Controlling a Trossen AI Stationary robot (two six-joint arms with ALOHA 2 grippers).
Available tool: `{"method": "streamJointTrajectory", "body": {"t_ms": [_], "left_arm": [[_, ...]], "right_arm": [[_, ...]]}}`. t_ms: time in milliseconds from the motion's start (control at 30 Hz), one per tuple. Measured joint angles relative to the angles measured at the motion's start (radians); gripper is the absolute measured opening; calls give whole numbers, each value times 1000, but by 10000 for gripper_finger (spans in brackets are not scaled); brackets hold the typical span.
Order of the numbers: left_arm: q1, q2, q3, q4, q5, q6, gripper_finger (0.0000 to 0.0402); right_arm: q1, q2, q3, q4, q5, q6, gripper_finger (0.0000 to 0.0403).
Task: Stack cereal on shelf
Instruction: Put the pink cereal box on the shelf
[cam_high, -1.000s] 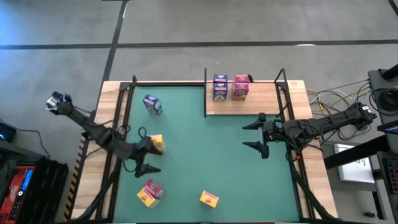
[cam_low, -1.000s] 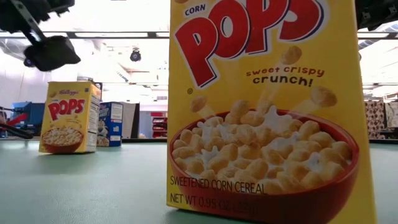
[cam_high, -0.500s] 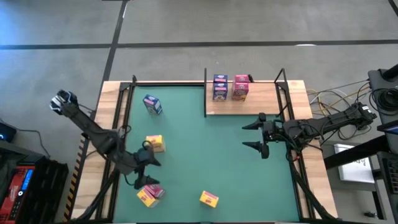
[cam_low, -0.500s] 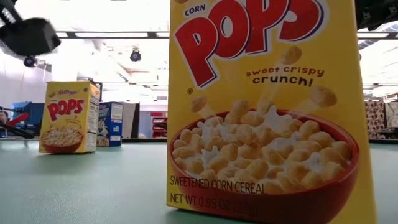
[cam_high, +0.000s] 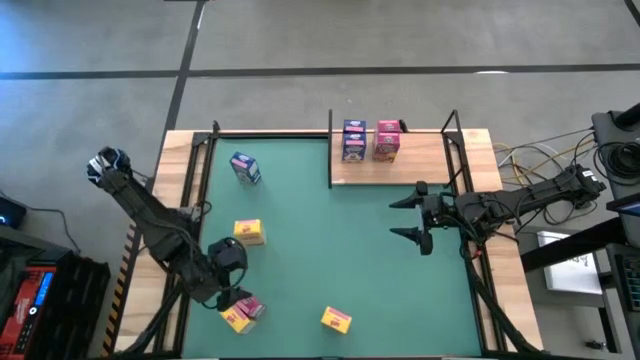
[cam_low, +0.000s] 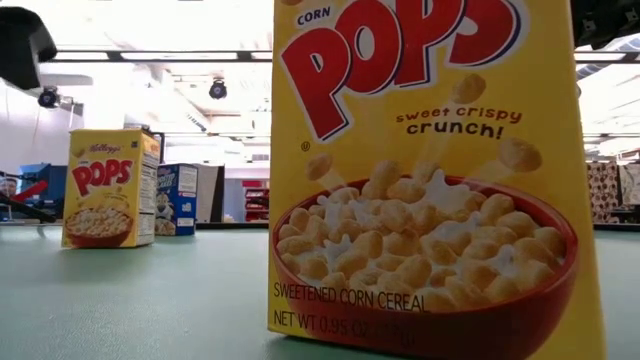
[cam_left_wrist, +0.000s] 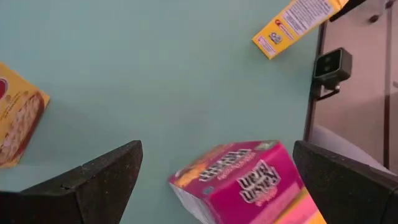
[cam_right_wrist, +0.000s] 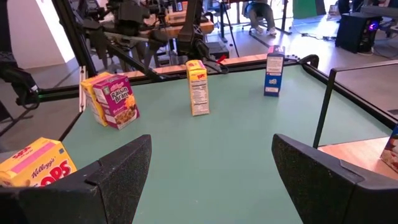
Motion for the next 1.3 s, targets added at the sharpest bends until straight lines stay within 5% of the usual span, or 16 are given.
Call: {"method": "streamJointTrajectory", "body": {"t_ms": [467, 700, 933, 1133, 1300], "left_arm": [[-27, 156, 114, -212, -27, -161, 400], [-26, 181, 120, -214, 124, -381, 400], [-26, 183, 119, -213, 169, -473, 400], [-41, 189, 118, -185, 395, -710, 400], [-69, 196, 117, -176, 393, -750, 400]], "right_arm": [[0, 0, 0, 0, 0, 0, 322], [0, 0, 0, 0, 0, 0, 322], [0, 0, 0, 0, 0, 0, 322], [0, 0, 0, 0, 0, 0, 322], [0, 0, 0, 0, 0, 0, 322]]}}
